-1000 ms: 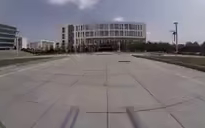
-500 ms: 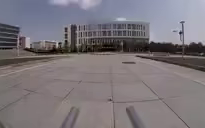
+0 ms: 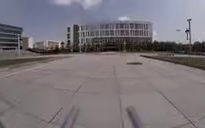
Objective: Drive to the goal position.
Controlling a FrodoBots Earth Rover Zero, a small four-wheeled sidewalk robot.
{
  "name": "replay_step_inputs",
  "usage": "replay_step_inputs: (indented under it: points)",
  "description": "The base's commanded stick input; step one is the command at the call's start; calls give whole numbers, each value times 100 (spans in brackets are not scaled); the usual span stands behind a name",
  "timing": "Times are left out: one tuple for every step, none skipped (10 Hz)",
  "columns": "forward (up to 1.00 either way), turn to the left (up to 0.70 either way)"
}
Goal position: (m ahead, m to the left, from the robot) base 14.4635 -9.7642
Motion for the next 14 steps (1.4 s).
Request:
replay_step_inputs:
  points:
    - [100,2]
    - [100,2]
    - [100,2]
    - [100,2]
    - [100,2]
    - [100,2]
    - [100,2]
    - [100,2]
    - [100,2]
    - [100,2]
    - [100,2]
    - [100,-27]
    - [100,-38]
    - [100,-38]
